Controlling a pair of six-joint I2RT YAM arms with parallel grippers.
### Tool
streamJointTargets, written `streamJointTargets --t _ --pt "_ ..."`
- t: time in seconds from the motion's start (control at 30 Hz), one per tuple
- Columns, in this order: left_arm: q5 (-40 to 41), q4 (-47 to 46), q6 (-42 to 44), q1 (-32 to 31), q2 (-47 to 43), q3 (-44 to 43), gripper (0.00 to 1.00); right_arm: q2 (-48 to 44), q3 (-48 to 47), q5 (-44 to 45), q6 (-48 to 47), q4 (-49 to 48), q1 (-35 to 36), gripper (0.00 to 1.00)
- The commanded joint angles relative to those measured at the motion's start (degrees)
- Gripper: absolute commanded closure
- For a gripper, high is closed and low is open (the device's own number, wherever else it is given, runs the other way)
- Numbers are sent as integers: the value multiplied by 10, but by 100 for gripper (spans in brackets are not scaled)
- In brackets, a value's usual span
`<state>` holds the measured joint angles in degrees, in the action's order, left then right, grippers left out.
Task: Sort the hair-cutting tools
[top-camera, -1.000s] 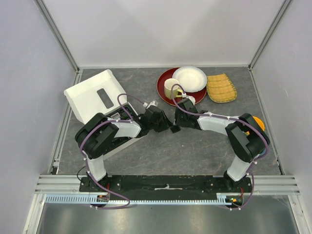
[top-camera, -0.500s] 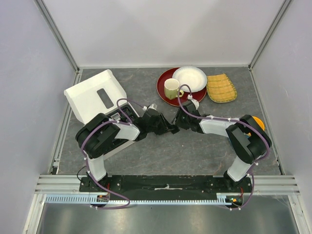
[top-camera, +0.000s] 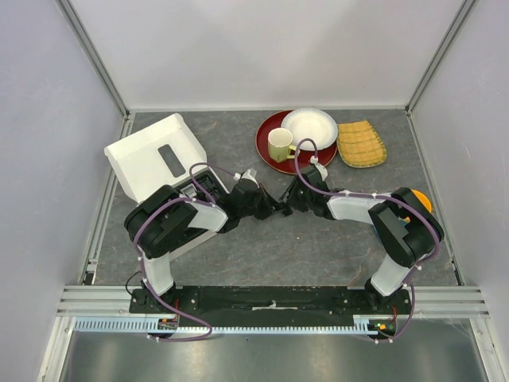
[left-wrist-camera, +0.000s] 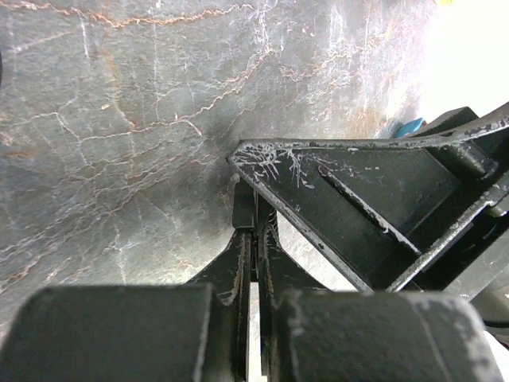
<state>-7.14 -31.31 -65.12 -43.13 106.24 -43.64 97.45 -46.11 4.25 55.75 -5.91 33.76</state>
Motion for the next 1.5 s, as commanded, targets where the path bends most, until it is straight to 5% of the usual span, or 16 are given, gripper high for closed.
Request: streamJointTargets --t 0.0,0.2,0.4,0.6,1.0,1.47 --pt "19 18 10 -5 -13 6 98 3 15 -19 2 48 3 56" --pt "14 104 45 -5 -44 -17 98 -39 -5 15 -34 89 -7 53" --pt "9 233 108 1 -122 -52 98 -122 -45 52 -97 181 -42 39" --pt "-9 332 95 49 -220 -42 98 -218 -36 60 -156 226 -48 2" --pt "-56 444 136 231 -400 11 98 -337 87 13 -177 216 -48 2" --pt "-123 505 201 289 -356 13 98 -337 122 -6 -174 210 -48 5"
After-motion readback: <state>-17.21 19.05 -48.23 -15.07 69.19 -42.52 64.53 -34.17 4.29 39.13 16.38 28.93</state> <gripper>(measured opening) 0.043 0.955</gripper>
